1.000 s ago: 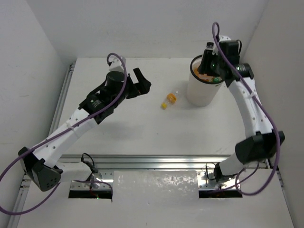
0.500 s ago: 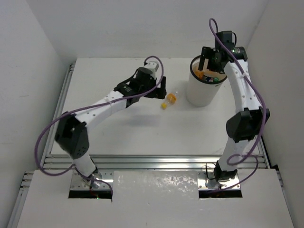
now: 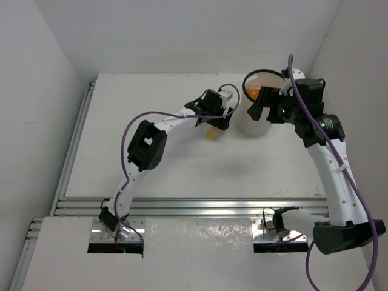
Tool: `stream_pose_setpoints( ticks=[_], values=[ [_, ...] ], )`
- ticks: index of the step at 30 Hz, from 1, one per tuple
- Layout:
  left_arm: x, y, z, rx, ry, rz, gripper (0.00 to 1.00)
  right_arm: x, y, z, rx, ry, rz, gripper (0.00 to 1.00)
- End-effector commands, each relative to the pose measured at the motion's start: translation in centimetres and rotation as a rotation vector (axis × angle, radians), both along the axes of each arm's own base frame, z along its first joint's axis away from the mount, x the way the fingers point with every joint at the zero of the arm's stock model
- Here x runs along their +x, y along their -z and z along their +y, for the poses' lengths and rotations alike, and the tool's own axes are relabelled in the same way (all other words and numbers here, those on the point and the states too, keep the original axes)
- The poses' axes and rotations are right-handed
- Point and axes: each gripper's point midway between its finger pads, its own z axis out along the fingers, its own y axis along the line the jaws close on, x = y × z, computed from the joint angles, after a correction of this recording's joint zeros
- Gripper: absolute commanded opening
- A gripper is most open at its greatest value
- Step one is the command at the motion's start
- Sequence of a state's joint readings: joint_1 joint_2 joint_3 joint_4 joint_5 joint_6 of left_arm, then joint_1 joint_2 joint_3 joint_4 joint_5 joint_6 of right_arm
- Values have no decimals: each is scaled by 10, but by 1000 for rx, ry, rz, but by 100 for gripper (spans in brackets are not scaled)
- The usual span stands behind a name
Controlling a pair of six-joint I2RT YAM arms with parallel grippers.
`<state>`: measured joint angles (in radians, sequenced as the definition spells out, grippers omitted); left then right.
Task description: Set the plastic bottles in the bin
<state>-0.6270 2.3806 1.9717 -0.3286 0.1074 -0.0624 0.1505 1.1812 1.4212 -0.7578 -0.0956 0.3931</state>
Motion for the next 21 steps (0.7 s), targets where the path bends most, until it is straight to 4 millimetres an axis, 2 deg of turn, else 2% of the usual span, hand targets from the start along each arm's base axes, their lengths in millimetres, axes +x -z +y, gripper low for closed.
stream_pose_setpoints(
  ticks=[1,3,4,6,7,8,9,10,11,12,13,14,15,16,17,19,21],
  values=[
    [11,1,-12,22,49,-11,75,-4,4,18,54,-85,-36,99],
    [10,18,-2,80,9,13,27,-11,9,20,63,-96,-41,99],
    [10,20,6,105,-32,18,3,-14,2,21,74,-106,-74,99],
    [13,-23,25,98,-163,-34,0,-21,7,31,113,-152,-70,99],
    [-5,-8,43,130,-201,3,0,-19,1,37,138,-184,-105,99],
    [-3,-34,44,52,-253,-44,0,-28,6,50,192,-255,-98,99],
    [-32,-63,57,-5,-248,-56,0,-26,-4,58,222,-296,-155,99],
    [-36,-91,52,-121,-243,-114,0,-29,-7,66,257,-336,-177,99],
    [-51,-116,51,-200,-209,-142,0,-35,3,73,293,-373,-168,99],
    [-83,-179,48,-350,-104,-200,0,-47,-1,87,377,-453,-159,99],
    [-103,-178,50,-427,-60,-219,0,-48,0,96,442,-490,-181,99],
    [-136,-229,52,-548,39,-277,0,-52,-1,102,478,-531,-188,99],
    [-157,-220,59,-576,68,-254,0,-58,-12,110,506,-618,-248,99],
    [-170,-238,60,-656,88,-271,0,-63,0,116,542,-644,-215,99],
    [-196,-255,67,-713,147,-276,0,-66,-7,121,551,-701,-270,99],
    [-217,-276,71,-794,186,-274,0,-76,0,130,592,-753,-262,99],
    [-245,-291,75,-862,260,-254,0,-81,-9,137,605,-814,-318,99]
  ],
)
